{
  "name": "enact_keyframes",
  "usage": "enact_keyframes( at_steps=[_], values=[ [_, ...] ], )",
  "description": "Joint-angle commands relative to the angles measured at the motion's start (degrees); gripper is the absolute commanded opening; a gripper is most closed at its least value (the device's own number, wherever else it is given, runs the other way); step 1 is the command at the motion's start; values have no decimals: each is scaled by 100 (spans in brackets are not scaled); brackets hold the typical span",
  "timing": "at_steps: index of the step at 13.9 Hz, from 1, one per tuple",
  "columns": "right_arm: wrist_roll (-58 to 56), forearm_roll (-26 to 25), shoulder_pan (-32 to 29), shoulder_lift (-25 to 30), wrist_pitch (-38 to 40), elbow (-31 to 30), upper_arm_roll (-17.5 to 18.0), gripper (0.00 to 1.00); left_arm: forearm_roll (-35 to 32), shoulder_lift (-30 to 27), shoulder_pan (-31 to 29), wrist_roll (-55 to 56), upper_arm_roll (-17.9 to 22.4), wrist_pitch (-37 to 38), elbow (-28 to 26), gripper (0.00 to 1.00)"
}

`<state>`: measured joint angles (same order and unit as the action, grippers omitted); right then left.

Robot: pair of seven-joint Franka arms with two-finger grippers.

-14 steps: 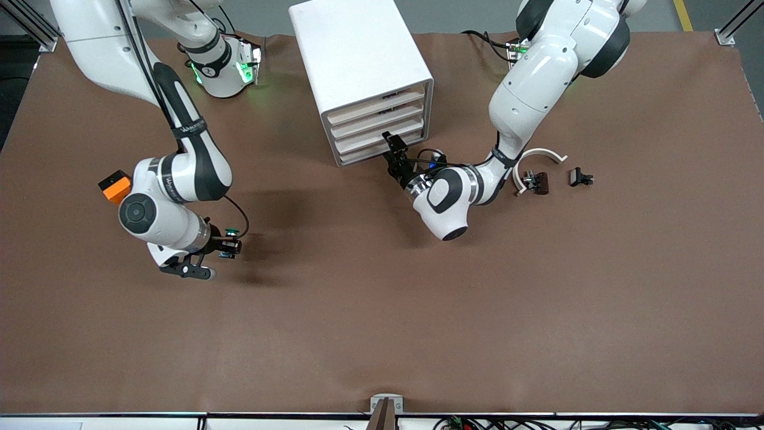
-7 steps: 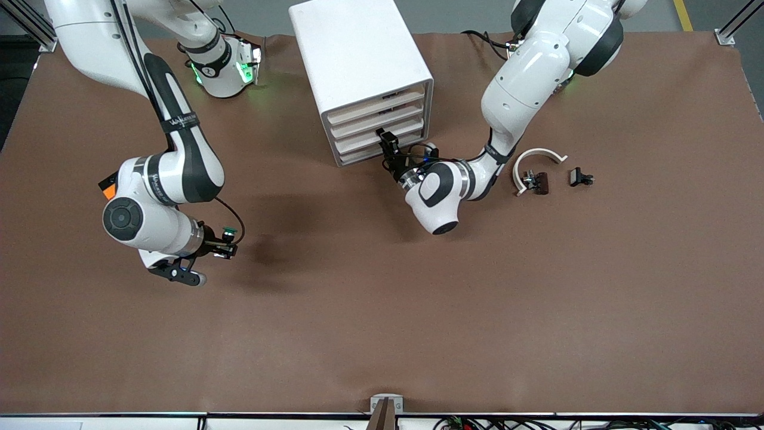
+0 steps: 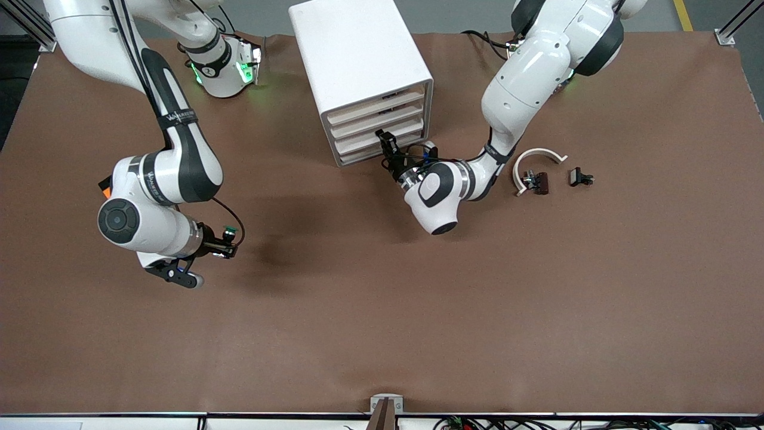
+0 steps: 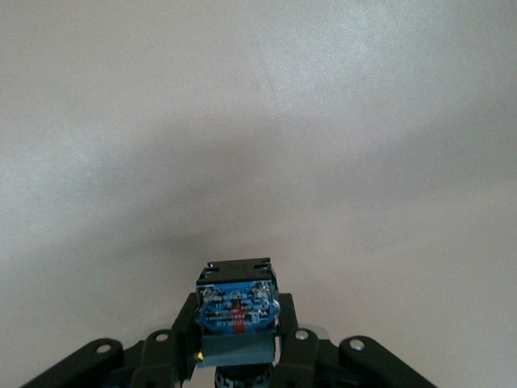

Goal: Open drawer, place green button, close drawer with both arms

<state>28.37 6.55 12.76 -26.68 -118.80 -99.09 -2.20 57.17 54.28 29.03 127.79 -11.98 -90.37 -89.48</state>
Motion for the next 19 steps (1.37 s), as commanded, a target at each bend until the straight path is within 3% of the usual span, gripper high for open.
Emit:
enact_keyframes(
  at_steps=[1, 4, 10, 15, 16, 17, 18, 19],
  values=[
    [431, 40, 157, 75, 138, 118, -17, 0, 14, 30, -20, 62, 55, -78, 212, 0],
    [572, 40, 192, 75, 384, 311, -8, 0, -13, 48, -134, -87, 81, -95, 352, 0],
    [1100, -4, 420, 75, 797, 637, -17, 0, 22, 57, -160, -755, 591, -121, 607, 0],
    [1371, 13, 455, 75, 885, 672, -8, 0, 23, 57, -441, -1055, 618, -121, 669, 0],
    [1573, 13, 551, 75, 885, 672, -8, 0, 23, 57, -468, -1072, 618, -130, 678, 5],
    [1766, 5, 657, 93, 894, 672, -17, 0, 23, 65, -468, -1090, 618, -130, 695, 22],
    [1994, 13, 710, 102, 955, 690, -8, 0, 14, 57, -468, -1142, 618, -130, 704, 76],
    [2223, 5, 824, 102, 999, 707, -8, 0, -21, 31, -459, -1177, 618, -130, 704, 100]
  ],
)
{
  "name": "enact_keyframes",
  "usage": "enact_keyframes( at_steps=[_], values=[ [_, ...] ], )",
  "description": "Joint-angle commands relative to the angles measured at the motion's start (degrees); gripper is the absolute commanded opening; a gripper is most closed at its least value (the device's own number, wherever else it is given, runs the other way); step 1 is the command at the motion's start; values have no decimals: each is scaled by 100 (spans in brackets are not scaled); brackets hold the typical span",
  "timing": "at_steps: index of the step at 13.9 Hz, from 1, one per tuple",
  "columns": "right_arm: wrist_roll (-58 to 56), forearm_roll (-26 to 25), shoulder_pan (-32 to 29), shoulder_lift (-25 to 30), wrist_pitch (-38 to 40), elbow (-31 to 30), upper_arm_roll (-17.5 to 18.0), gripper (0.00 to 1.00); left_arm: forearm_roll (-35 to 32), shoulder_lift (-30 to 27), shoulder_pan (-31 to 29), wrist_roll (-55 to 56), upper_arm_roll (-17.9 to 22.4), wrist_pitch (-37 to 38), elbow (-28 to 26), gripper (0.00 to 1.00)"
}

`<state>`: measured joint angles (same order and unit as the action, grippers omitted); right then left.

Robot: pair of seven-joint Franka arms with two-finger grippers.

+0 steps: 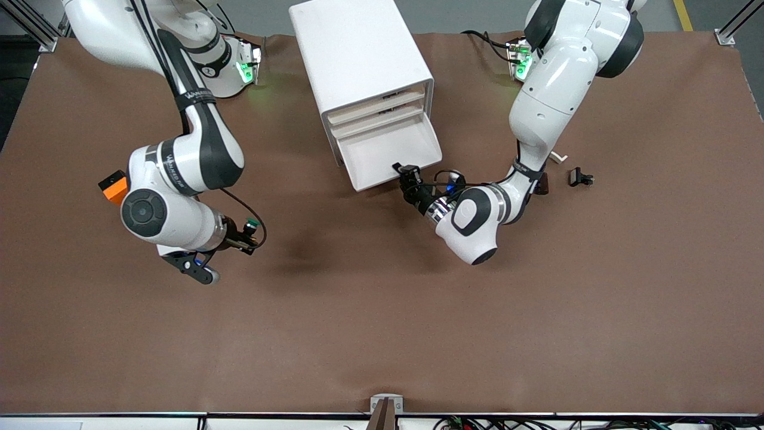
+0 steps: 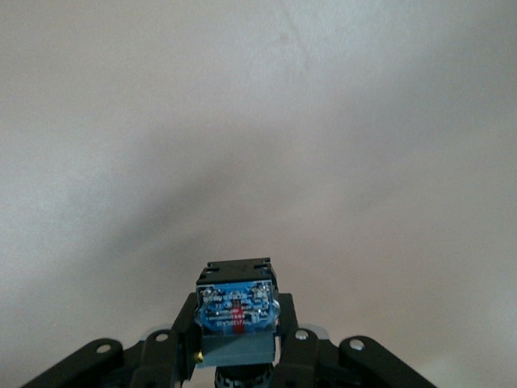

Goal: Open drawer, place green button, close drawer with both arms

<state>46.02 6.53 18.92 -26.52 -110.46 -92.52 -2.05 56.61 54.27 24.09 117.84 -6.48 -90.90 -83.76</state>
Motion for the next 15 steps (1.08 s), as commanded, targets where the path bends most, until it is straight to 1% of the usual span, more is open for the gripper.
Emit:
enact_keyframes(
  at_steps=[1, 4, 5, 7, 9, 11, 12, 14, 15],
  values=[
    [687, -2, 322, 85, 174, 85, -32, 0, 35, 14, 17, -191, 67, -68, 140, 100],
    [1293, -2, 568, 94, 183, 94, -32, 0, -18, -47, -97, -182, 76, -24, 429, 100],
    [1487, -2, 647, 103, 183, 120, -32, 0, -149, -117, -176, -182, 76, -15, 517, 100],
    [1760, -11, 814, 103, 262, 138, -32, 0, -814, -275, -334, -208, 68, -15, 833, 100],
    [2373, -20, 1077, 146, 358, 129, -32, 0, -1308, -538, -396, -208, 76, -15, 922, 100],
    [3408, -20, 1516, 199, 376, 120, -41, 0, -1651, -811, -738, -322, 129, -15, 931, 100],
    [3848, -29, 1710, 208, 376, 120, -41, 0, -1705, -943, -957, -471, 138, -24, 1009, 100],
    [4544, -38, 2027, 313, 394, 94, -41, 0, -1714, -1102, -1519, -1084, 138, -24, 1238, 100],
    [4921, -46, 2211, 322, 385, 85, -41, 0, -1723, -1268, -1774, -1479, 164, -24, 1239, 100]
  ],
)
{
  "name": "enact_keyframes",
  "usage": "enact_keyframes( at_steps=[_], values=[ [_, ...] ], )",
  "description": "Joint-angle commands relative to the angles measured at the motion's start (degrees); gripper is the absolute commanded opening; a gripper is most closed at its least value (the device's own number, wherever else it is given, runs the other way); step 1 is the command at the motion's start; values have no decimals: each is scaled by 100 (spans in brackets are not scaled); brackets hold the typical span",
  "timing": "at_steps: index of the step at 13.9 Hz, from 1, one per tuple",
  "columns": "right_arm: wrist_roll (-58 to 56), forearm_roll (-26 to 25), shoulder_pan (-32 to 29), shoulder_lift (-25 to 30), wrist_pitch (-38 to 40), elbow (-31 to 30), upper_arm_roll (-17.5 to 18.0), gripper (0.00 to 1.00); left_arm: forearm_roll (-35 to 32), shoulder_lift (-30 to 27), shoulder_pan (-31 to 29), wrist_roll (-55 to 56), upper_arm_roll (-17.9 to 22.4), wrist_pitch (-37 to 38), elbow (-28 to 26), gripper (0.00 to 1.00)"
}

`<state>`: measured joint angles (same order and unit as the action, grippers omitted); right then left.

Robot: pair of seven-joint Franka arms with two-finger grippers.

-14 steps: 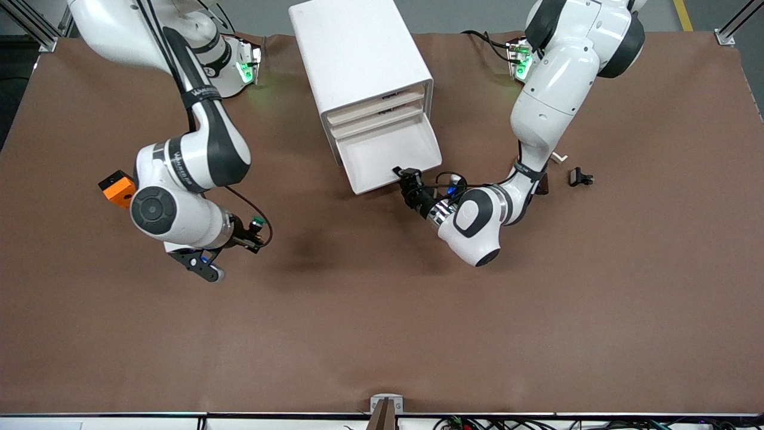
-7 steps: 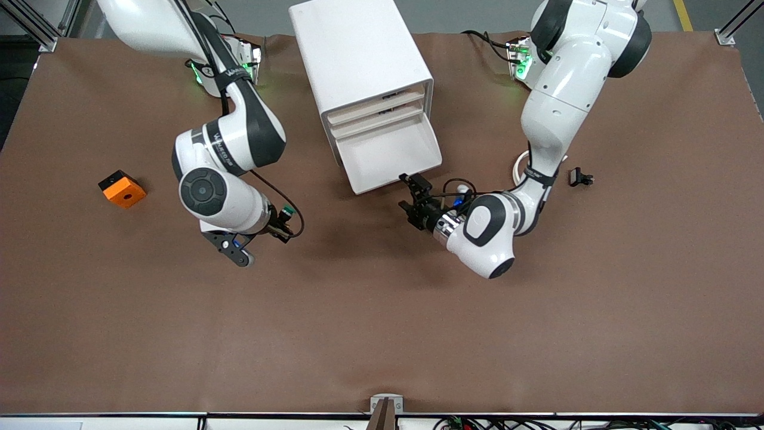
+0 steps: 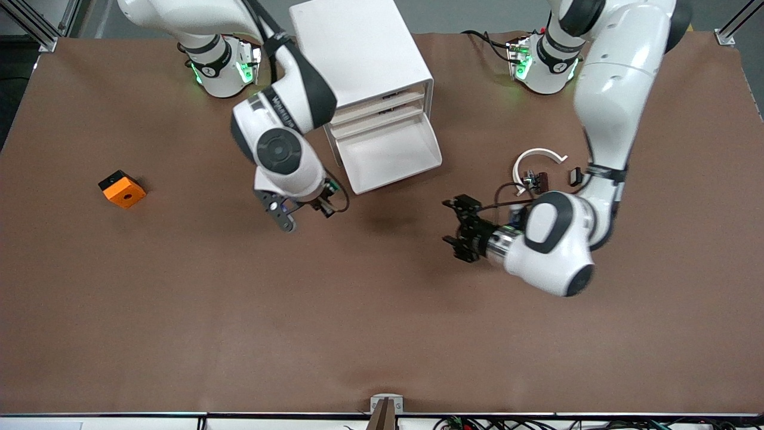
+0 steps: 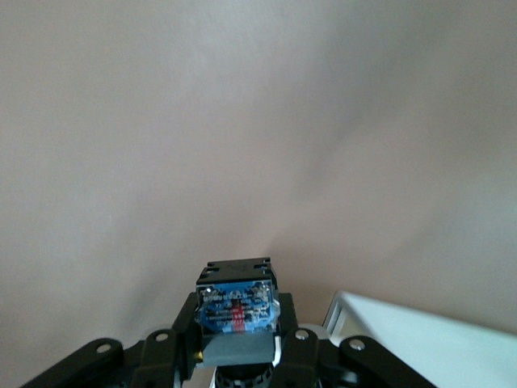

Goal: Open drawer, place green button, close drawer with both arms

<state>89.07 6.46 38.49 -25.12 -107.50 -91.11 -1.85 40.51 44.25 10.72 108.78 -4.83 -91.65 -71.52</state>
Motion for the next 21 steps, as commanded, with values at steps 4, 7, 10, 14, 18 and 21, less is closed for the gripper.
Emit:
enact_keyframes(
  at_steps=[4, 7, 10, 14, 18, 21],
  values=[
    [1997, -224, 966, 148, -51, -74, -52, 0, -1234, -837, -677, -1638, 105, 33, 15, 100],
    [2825, -250, 1380, 96, -446, -135, -53, 0, -2456, -1136, -580, -2218, 17, 24, 7, 100],
    [3344, -241, 1600, 8, -824, -144, -52, 0, -3108, -1479, -545, -3393, 8, 33, -11, 100],
    [3749, -241, 1767, -299, -1211, -127, -52, 0, -3715, -1971, -580, -4889, -18, 68, -72, 100],
    [3864, -189, 1828, -633, -1335, -39, -52, 0, -4339, -2305, -624, -6181, -18, 305, -90, 100],
    [4066, -206, 1908, -879, -1344, 75, -52, 0, -4569, -2552, -676, -7104, 25, 411, -81, 100]
  ],
)
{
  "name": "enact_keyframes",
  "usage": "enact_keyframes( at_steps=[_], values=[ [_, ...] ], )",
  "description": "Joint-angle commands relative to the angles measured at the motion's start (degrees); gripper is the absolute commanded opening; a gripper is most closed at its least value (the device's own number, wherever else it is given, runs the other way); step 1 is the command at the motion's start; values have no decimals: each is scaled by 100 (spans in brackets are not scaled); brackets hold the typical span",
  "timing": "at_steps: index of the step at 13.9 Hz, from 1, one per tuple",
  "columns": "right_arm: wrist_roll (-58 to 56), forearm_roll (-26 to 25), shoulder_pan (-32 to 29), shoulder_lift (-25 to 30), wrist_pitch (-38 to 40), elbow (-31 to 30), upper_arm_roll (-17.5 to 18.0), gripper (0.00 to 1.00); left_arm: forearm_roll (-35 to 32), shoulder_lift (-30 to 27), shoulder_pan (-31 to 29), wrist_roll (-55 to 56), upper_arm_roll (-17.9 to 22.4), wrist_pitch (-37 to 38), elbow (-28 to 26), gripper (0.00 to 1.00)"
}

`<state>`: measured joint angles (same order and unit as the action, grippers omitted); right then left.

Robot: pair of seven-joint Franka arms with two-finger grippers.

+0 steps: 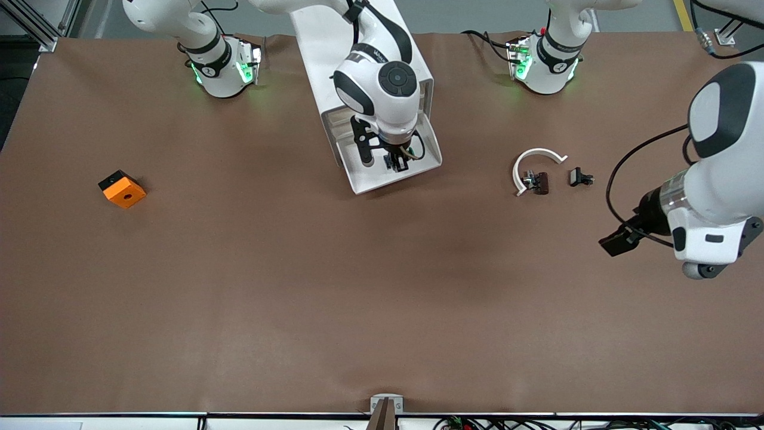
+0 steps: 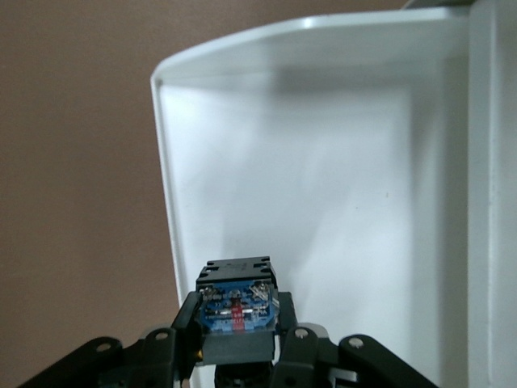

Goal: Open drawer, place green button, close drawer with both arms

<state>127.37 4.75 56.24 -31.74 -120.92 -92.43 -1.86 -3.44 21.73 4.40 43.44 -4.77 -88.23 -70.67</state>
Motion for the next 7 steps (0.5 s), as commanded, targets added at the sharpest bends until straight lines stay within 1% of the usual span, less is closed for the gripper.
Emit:
enact_keyframes(
  at_steps=[1, 3, 5, 7],
  values=[
    [279, -27, 168, -271, -2, 234, -51, 0, -184, -362, -53, -817, 46, 165, -167, 100],
    [367, -18, 177, -289, -2, 252, -51, 0, -184, -503, -79, -1152, 116, 385, -167, 100],
    [429, -9, 194, -297, 7, 322, -42, 0, -184, -705, -237, -1424, 99, 508, -175, 100],
    [534, -18, 273, -446, 7, 488, -42, 0, -131, -916, -343, -1880, 90, 597, -236, 100]
  ],
)
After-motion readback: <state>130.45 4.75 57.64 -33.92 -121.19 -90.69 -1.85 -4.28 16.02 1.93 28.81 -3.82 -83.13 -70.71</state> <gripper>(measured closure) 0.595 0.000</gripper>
